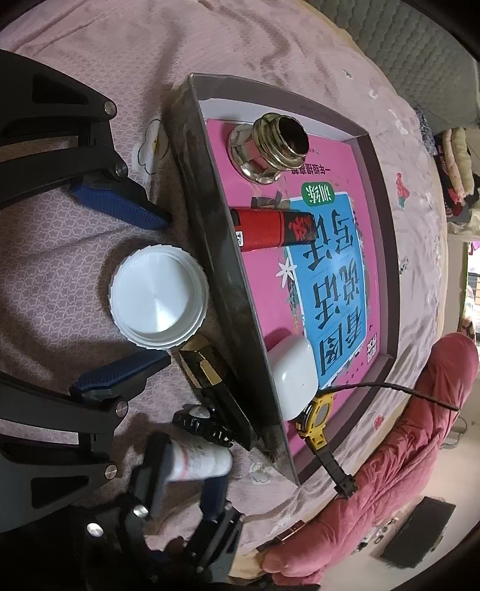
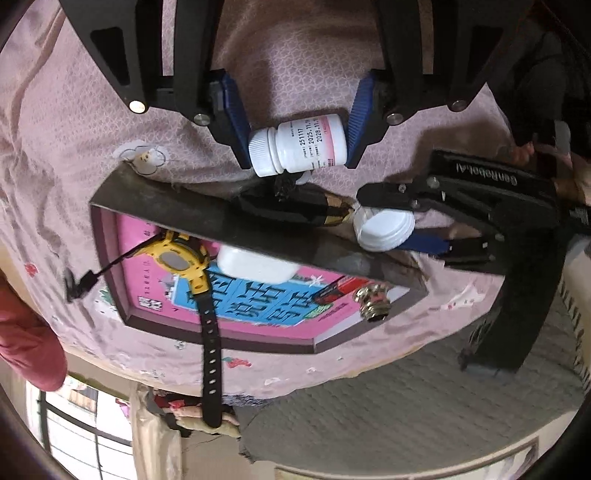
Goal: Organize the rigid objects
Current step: 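Close the right tool on the pill bottle while the left tool grasps the bottle cap, then lift the bottle cap with the left tool while the right tool carries the pill bottle over the tray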
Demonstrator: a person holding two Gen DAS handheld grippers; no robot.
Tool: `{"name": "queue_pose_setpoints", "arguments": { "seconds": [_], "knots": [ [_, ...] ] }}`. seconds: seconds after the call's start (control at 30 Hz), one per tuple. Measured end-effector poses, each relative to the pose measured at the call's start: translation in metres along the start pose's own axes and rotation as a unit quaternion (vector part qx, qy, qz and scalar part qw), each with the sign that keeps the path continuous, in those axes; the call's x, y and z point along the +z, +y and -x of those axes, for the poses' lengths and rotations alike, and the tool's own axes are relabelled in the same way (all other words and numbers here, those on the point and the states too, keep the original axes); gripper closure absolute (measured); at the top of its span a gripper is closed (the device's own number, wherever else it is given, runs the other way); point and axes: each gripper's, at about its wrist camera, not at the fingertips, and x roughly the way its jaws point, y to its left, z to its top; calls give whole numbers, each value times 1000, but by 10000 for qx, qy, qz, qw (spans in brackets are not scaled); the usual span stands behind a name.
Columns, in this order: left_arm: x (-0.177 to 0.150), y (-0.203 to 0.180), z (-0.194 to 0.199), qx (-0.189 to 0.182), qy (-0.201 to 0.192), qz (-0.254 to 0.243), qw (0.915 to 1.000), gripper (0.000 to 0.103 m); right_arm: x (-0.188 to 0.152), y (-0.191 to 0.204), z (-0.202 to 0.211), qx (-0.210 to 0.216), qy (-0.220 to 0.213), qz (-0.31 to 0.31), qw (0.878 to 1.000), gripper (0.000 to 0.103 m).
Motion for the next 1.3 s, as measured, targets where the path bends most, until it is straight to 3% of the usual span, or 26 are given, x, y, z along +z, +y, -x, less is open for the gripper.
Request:
{"name": "queue_pose_setpoints", "arguments": {
  "seconds": [0.3, 0.63, 0.83, 1.13, 1.3],
  "knots": [
    [2, -2, 3, -16, 22, -44, 10000, 52, 4, -10, 17, -43, -358, -581, 9977, 54],
    [1, -3, 8, -115, 5, -88, 9999, 52, 9, -2, 17, 3, -398, -570, 9976, 54],
    [5, -3, 25, -201, -225, -68, 9995, 52, 11, -3, 22, -88, -537, -649, 9964, 54],
    [19, 12, 59, -50, -765, 222, 9968, 52, 30, 10, 48, -910, -1103, -387, 9890, 54],
    [31, 27, 70, 62, -985, 417, 9942, 52, 42, 11, 56, -1124, -1301, -386, 9844, 54]
  ]
}}
